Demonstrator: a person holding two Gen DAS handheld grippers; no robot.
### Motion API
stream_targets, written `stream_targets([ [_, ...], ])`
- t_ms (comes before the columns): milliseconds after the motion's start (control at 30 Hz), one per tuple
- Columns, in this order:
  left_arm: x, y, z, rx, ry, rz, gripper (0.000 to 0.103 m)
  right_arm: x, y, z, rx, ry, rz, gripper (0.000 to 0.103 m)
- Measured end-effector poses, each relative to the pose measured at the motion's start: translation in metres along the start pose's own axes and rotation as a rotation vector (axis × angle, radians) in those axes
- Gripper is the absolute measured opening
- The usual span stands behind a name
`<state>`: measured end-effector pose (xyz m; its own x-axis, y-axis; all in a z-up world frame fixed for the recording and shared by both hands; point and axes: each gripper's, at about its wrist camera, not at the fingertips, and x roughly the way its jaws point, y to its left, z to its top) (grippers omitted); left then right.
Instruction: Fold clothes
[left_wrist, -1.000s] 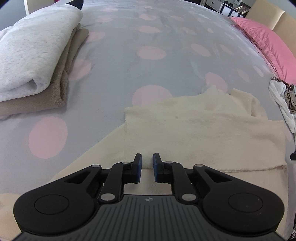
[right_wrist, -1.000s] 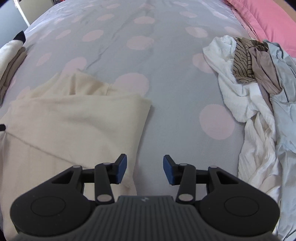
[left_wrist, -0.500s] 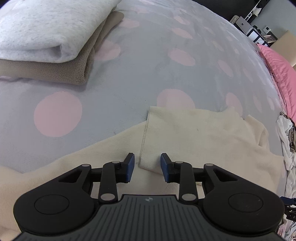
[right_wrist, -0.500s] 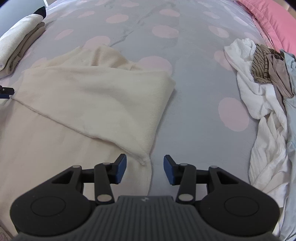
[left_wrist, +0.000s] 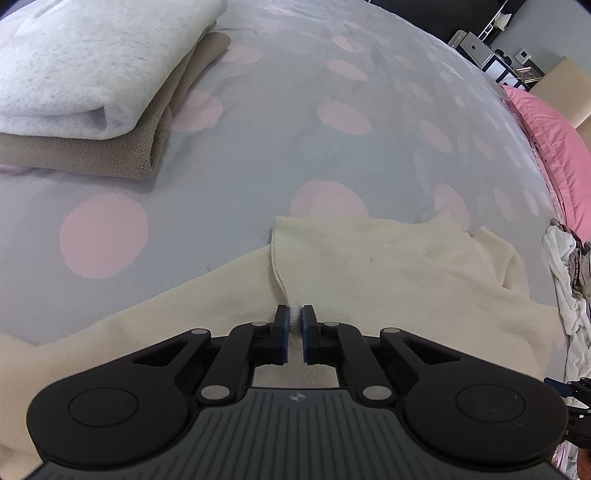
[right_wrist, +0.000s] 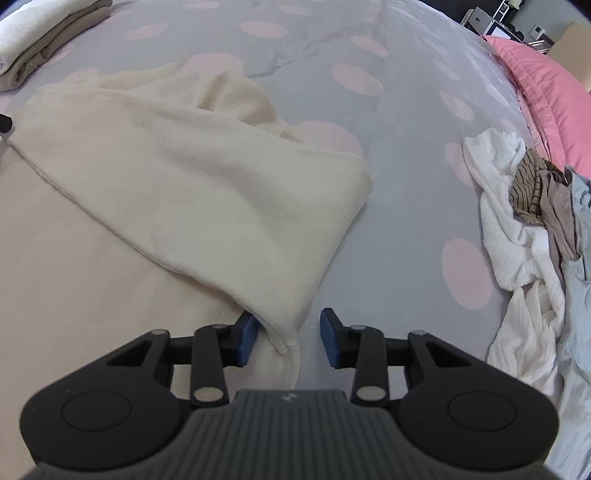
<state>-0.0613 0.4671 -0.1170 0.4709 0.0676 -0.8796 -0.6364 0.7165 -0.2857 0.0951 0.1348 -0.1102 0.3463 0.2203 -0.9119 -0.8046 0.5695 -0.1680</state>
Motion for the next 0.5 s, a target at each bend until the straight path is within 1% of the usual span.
stream_targets([
  [33,-0.002,-0.001,0.000,0.002,-0.005,-0.001,0.004,-0.001,0.000,0.000,0.001,0.002,0.001,0.017],
  [67,-0.006,-0.003,0.000,0.001,-0.011,-0.004,0.004,-0.002,0.000,0.000,0.002,-0.002,-0.004,0.013],
  [133,-0.014,-0.006,0.000,-0.001,-0.024,-0.013,0.004,-0.008,-0.004,-0.001,0.017,-0.015,-0.020,0.009],
  [200,-0.025,-0.010,-0.002,-0.005,-0.028,-0.025,0.004,-0.013,-0.014,-0.002,0.063,-0.017,-0.024,0.008],
  [300,-0.038,-0.017,-0.010,0.013,-0.034,-0.033,0.004,-0.016,-0.028,-0.004,0.136,0.010,0.000,0.007],
  [433,-0.037,-0.021,-0.026,0.057,0.020,-0.002,0.003,-0.010,-0.036,-0.009,0.177,0.058,0.006,0.006],
  [500,-0.029,-0.022,-0.036,0.093,0.027,0.030,0.003,-0.004,-0.035,-0.012,0.184,0.074,0.010,0.006],
])
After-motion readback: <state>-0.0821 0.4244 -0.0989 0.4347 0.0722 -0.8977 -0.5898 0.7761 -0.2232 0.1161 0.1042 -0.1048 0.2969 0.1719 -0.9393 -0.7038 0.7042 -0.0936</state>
